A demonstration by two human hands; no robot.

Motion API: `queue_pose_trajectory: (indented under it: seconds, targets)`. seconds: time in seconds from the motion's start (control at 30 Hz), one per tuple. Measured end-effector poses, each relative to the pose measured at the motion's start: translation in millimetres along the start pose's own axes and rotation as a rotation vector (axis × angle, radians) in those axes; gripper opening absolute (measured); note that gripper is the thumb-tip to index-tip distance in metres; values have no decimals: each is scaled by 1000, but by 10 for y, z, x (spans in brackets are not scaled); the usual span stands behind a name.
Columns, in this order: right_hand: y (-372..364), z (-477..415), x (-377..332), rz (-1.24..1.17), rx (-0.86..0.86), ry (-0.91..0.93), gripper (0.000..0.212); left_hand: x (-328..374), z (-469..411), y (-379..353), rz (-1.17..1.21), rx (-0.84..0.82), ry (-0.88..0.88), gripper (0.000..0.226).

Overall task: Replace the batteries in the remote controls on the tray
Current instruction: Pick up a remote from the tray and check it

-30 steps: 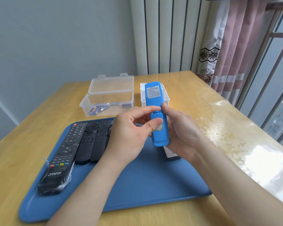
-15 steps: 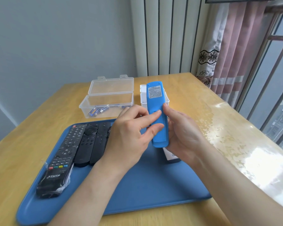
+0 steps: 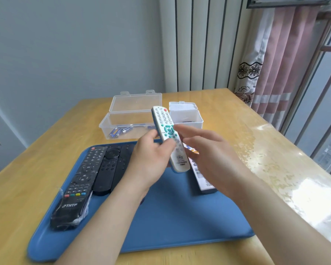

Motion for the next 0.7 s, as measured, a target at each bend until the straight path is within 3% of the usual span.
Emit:
queue_pose_trajectory:
  seconds: [0.1,0.13,0.2,0.27,0.33,0.53,0.7]
  targets:
    - [227,21,-94,808,62,-85,45,-98,-38,57,-13,-64,81,39]
    - [294,45,-119,1033,4,-188,55,-134,-42,57,-61,-102,101,35]
    - [417,110,-105,1262,-193,-461,87,-197,-45,34,-210,-157,126,13]
    - [433,161,-67,1314,-341,-630,107,-251,-54,9,-364,-185,155,14]
    - [399,172,-33,1318,-382,-658,113,-258,-59,-21,-440,-206,152,19]
    - [340,153,44,1411,-401,-630,111,-175,21,-80,-898,-300,108,31]
    - [303,149,57,1447,-382,-624,113,-86,90,-111,-935,-480,196,68]
Point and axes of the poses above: each hand's wrist, its own z-axis away from the middle knuckle, its own y-axis out of the back of the hand, x = y × z, the point moved 2 cm from there along -z, towards the middle knuckle, and after that the axes turned 14 degrees about -x, right-handed, at the moved point
